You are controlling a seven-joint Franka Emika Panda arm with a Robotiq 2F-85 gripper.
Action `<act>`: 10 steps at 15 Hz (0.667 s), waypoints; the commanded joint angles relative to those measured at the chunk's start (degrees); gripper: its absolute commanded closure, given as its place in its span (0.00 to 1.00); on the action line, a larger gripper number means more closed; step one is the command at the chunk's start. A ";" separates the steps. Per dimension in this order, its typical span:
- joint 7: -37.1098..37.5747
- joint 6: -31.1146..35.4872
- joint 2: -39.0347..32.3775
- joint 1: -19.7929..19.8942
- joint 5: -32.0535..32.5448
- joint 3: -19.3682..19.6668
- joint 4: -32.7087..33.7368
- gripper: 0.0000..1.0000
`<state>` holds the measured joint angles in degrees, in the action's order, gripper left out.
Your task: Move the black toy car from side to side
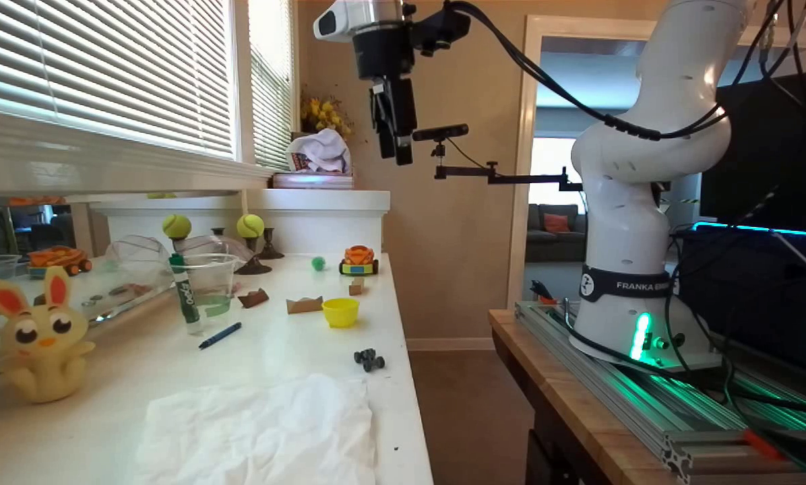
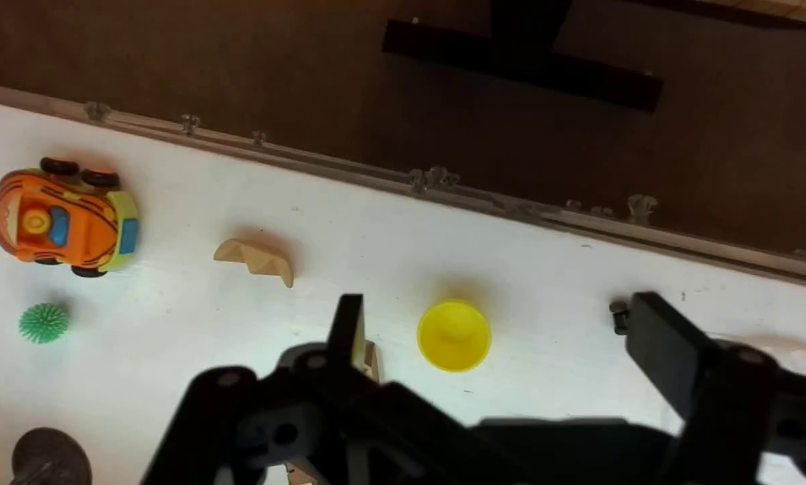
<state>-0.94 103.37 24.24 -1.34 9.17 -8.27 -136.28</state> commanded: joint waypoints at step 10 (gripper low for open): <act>-10.92 9.91 3.04 -3.77 -0.25 4.47 -5.35 0.00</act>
<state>-5.31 106.87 24.33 -2.93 9.05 -6.48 -137.28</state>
